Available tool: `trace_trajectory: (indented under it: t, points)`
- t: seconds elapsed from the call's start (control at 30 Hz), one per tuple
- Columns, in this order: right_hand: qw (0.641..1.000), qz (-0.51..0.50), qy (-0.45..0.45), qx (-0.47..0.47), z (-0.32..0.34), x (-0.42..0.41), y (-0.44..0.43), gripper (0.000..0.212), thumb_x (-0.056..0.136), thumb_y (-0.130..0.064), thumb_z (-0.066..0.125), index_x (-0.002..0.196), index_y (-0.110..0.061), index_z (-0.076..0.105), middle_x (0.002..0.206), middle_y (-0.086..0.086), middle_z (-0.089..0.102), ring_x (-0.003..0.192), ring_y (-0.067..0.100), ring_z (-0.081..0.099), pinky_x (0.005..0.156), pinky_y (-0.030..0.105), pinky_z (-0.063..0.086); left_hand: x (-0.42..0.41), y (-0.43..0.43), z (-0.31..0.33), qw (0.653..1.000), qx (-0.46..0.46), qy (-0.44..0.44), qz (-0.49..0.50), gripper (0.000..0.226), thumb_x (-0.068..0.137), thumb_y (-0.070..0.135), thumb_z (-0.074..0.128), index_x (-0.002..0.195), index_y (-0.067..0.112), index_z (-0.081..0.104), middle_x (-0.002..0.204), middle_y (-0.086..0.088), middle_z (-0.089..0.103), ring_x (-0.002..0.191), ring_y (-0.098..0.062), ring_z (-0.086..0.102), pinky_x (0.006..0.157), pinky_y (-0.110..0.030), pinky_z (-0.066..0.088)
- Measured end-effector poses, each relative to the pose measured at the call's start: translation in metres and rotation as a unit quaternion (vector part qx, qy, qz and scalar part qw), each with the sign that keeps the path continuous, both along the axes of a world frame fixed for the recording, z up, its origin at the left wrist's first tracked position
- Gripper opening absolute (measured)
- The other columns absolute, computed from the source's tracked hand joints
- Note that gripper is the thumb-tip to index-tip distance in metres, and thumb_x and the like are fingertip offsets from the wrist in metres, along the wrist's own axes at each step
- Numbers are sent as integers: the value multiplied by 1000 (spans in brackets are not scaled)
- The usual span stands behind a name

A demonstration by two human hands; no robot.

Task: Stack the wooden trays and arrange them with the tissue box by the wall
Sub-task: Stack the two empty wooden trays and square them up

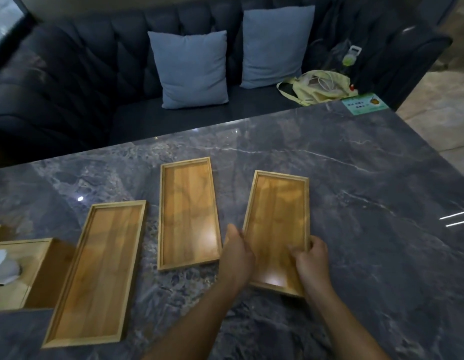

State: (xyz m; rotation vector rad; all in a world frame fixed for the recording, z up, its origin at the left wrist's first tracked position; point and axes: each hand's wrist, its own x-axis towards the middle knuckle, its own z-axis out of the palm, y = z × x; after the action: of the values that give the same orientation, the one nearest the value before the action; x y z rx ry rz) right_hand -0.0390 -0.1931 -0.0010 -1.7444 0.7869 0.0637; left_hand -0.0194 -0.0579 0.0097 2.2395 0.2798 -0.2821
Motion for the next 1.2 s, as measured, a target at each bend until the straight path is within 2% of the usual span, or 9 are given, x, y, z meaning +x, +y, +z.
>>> trace_trajectory:
  t: [0.17,0.27,0.33,0.4,0.5,0.63,0.73,0.87,1.2]
  points:
    - [998,23,-63,-12,15,13,8,36,75,9,46,96,-20,52,107,10,56,89,17,55,71,28,46,12,15,12,989,-109,24,96,28,93,20,47,120,15,40,104,-2,58,100,-25,60,78,-32,46]
    - [995,46,-84,6,25,26,20,31,84,0,49,109,-15,58,105,5,63,95,20,60,78,34,50,20,37,17,984,-141,4,107,21,92,25,50,111,20,57,104,2,65,86,-10,61,68,-25,48]
    - [993,75,-88,4,29,35,33,33,87,-5,48,116,-17,59,104,0,65,96,17,61,81,36,51,26,54,22,977,-168,-1,129,32,91,27,52,120,15,59,107,4,66,88,-9,62,75,-25,52]
    - [990,98,-98,-3,31,42,50,36,87,-5,46,119,-17,59,106,-1,65,97,17,60,85,37,51,31,71,26,980,-141,-14,140,35,91,26,52,122,13,60,105,3,66,92,-9,60,75,-19,47]
    - [986,137,-93,-10,30,53,76,37,87,-5,42,116,-19,58,102,-2,63,91,14,58,80,33,48,33,92,27,979,-122,-20,162,23,93,23,46,102,19,67,94,3,69,86,-12,62,65,-18,42]
    - [980,175,-81,-43,23,63,102,37,88,-2,38,115,-20,57,88,-6,59,76,7,53,64,25,40,35,111,24,974,-94,-20,206,28,93,18,43,105,7,66,100,-11,69,98,-30,63,83,-34,49]
    - [976,199,-74,-56,20,69,117,37,89,-3,40,121,-18,53,98,0,62,85,15,55,72,30,42,35,124,18,977,-34,-26,210,32,96,19,40,117,4,59,117,-17,64,106,-27,58,87,-31,41]
    - [973,207,-84,-64,13,76,134,37,90,-3,39,123,-15,53,101,0,61,91,17,56,77,29,42,32,135,7,980,-27,-46,190,29,98,18,35,110,6,59,110,-16,65,101,-27,59,77,-28,37]
    - [975,211,-32,-66,-18,81,145,39,88,-3,41,124,-18,51,105,3,59,99,23,55,85,35,44,44,143,-6,979,33,-2,202,37,90,5,40,123,14,56,115,-13,67,107,-27,60,88,-31,44]
